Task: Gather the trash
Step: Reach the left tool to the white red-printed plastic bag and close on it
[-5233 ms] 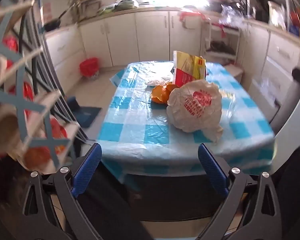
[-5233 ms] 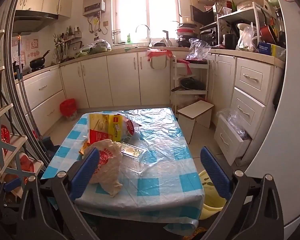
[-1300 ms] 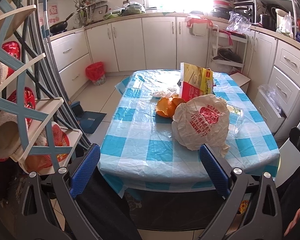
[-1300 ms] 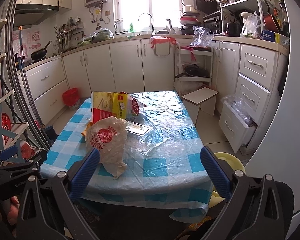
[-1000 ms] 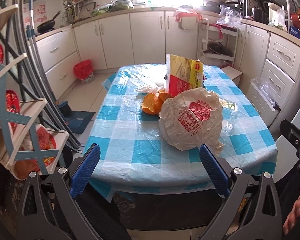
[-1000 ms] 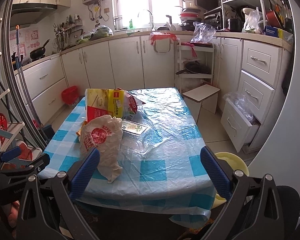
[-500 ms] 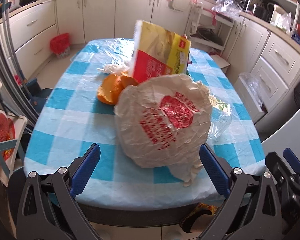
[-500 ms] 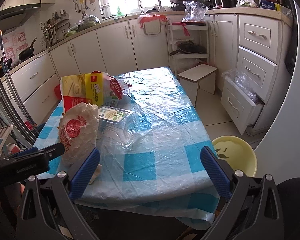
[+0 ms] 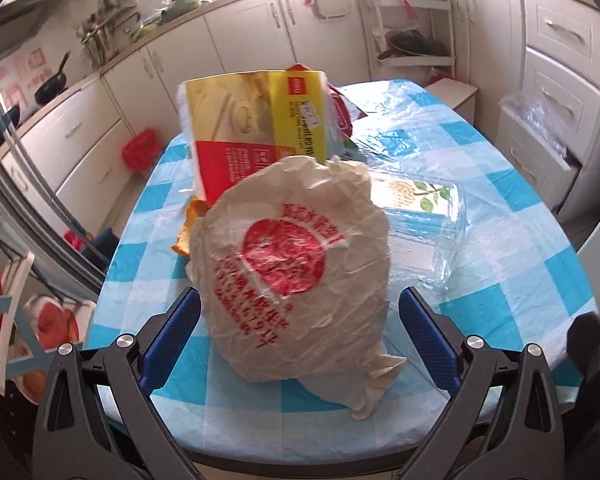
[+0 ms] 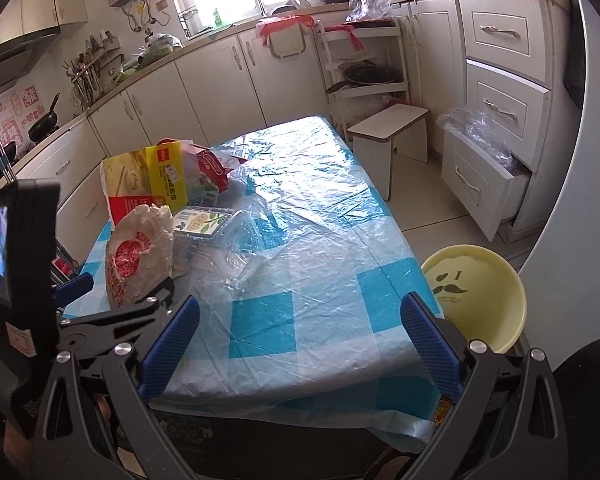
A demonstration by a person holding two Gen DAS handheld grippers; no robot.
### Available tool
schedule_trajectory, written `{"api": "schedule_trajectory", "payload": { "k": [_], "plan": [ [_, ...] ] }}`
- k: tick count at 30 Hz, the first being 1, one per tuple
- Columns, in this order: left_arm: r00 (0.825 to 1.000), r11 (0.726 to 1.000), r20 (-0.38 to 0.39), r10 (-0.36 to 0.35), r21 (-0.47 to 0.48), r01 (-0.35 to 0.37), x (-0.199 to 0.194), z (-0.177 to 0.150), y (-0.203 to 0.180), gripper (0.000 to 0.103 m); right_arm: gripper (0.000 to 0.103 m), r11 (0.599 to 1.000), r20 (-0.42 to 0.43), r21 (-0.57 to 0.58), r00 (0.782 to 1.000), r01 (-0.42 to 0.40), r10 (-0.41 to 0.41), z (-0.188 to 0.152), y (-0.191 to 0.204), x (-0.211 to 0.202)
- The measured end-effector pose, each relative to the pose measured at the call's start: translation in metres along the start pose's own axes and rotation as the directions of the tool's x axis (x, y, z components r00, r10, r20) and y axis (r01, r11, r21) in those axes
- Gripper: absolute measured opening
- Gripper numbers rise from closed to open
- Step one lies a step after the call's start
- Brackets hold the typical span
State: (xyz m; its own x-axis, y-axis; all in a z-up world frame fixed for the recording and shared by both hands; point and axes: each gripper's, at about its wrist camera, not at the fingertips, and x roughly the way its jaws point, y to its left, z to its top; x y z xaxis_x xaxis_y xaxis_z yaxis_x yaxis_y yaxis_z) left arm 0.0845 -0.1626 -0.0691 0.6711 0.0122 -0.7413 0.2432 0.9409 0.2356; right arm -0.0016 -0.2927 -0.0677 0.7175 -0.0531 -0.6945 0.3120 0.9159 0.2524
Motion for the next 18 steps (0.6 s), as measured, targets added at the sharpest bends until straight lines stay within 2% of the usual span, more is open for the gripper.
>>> {"api": "schedule_trajectory", "payload": {
  "k": [3,5,6,7,8,9,12,14,18],
  "plan": [
    [0.999,0.998,0.021,0.029,0.048,-0.030,0.000,-0.001,-0.010,0.095,0.097,1.000,0.004,0.017,1.000,-0.001,0.001,0.001,-0.004,-0.001],
    [0.999,0.999,0.036,0.008,0.048,-0.009,0.000,-0.001,-0.008,0.086,0.097,1.000,0.006,0.028,1.000,-0.002,0.002,0.001,-0.006,-0.001],
    [0.999,0.999,0.037,-0.014,0.034,0.013,-0.001,-0.001,-0.004,0.073,0.097,0.999,0.007,0.032,1.000,-0.003,0.003,0.001,-0.007,-0.002],
    [0.998,0.998,0.028,-0.054,0.013,0.054,0.000,-0.001,0.003,0.053,0.097,0.999,0.009,0.034,1.000,-0.004,0.003,0.001,-0.007,-0.002],
    [0.995,0.995,0.020,-0.098,-0.018,0.098,0.000,0.000,0.011,0.041,0.097,0.999,0.011,0.034,1.000,-0.003,0.003,0.001,-0.007,-0.003],
    [0.990,0.989,0.020,-0.139,-0.052,0.140,-0.001,-0.001,0.020,0.021,0.097,0.999,0.013,0.033,1.000,-0.004,0.003,0.001,-0.007,-0.003],
    [0.970,0.958,0.060,-0.237,-0.151,0.243,-0.008,-0.004,0.053,0.014,0.097,1.000,0.016,0.030,1.000,-0.004,0.004,0.001,-0.006,-0.004],
    [0.946,0.921,0.091,-0.310,-0.219,0.323,-0.014,-0.008,0.078,0.013,0.097,1.000,0.018,0.027,1.000,-0.004,0.003,0.001,-0.005,-0.004],
    [0.914,0.863,0.130,-0.384,-0.302,0.405,-0.019,-0.020,0.117,0.013,0.097,1.000,0.016,0.014,1.000,-0.001,0.001,0.000,-0.001,-0.004]
  ]
}}
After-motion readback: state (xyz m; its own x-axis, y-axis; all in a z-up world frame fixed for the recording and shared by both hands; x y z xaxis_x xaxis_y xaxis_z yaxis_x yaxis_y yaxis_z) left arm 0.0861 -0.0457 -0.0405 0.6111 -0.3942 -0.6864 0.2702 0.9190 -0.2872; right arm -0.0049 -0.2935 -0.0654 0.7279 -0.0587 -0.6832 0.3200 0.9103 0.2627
